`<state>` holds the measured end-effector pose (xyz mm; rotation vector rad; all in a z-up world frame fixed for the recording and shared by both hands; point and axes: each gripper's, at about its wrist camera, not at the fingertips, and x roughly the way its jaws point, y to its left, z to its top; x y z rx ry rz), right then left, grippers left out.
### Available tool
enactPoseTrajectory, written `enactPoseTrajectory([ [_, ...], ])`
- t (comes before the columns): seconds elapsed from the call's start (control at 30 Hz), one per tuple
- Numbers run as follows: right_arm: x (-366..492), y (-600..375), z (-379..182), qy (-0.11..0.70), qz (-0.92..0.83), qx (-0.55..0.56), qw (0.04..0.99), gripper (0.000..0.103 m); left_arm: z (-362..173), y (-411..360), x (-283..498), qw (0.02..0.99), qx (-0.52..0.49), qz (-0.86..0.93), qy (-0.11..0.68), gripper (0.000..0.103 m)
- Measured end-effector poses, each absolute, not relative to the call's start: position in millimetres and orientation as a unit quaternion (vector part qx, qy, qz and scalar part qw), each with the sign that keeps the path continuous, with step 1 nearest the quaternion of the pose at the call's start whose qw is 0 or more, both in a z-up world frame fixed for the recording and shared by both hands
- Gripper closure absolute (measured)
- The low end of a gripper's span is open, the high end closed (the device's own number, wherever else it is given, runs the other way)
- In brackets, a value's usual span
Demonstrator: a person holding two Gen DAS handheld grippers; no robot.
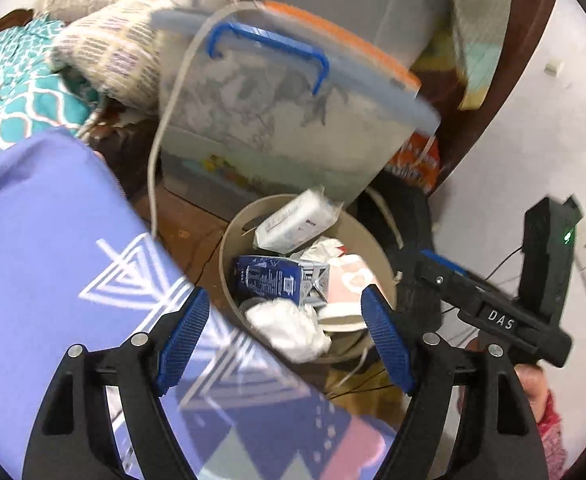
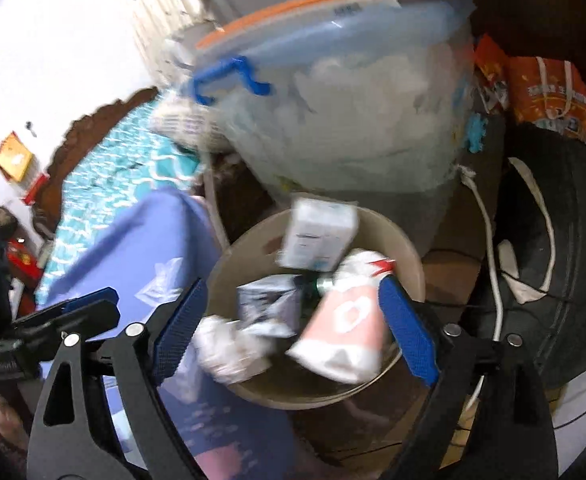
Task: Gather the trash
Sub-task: 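Carry the tissue and snack bag to the wastebasket and release both, then grasp the red wrapper with the left tool while the right tool grasps the green-white sachet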
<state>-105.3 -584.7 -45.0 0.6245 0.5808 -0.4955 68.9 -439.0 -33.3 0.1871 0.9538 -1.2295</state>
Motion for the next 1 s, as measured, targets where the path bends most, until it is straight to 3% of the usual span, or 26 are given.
enactPoseTrajectory([
  [0.23,-64.1,-481.2,-25.4,0.274,-0.115,0.296,0.908,0.036,-27.3,-315.1,69.6,0.738,0.088,-0.525,0.415,0.029],
  [0.4,3.6,-389.4,-44.1,0.335,-0.018,0.263,0.905,0.044,-43.9,-183.2,99.1,0.789,0.107,-0.430,0.427,0.029],
  [0.6,81.2,-304.3,-78.5,0.399,0.074,0.269,0.873,0.048,-45.7,-32.0,147.9,0.856,0.123,-0.286,0.413,0.028],
  [0.7,115.1,-290.3,-91.2,0.414,0.095,0.299,0.855,0.050,-53.3,7.6,168.6,0.863,0.133,-0.265,0.408,0.018],
  [0.9,180.0,-309.9,-107.4,0.415,0.064,0.350,0.837,0.051,-95.4,4.8,184.7,0.830,0.241,-0.296,0.406,0.017],
  [0.93,189.7,-318.7,-110.5,0.415,0.061,0.364,0.832,0.051,-95.6,10.0,190.1,0.830,0.221,-0.306,0.410,0.019],
  [1.0,204.8,-330.3,-116.8,0.415,0.050,0.386,0.823,0.051,-96.5,19.6,201.5,0.821,0.168,-0.322,0.440,0.041],
])
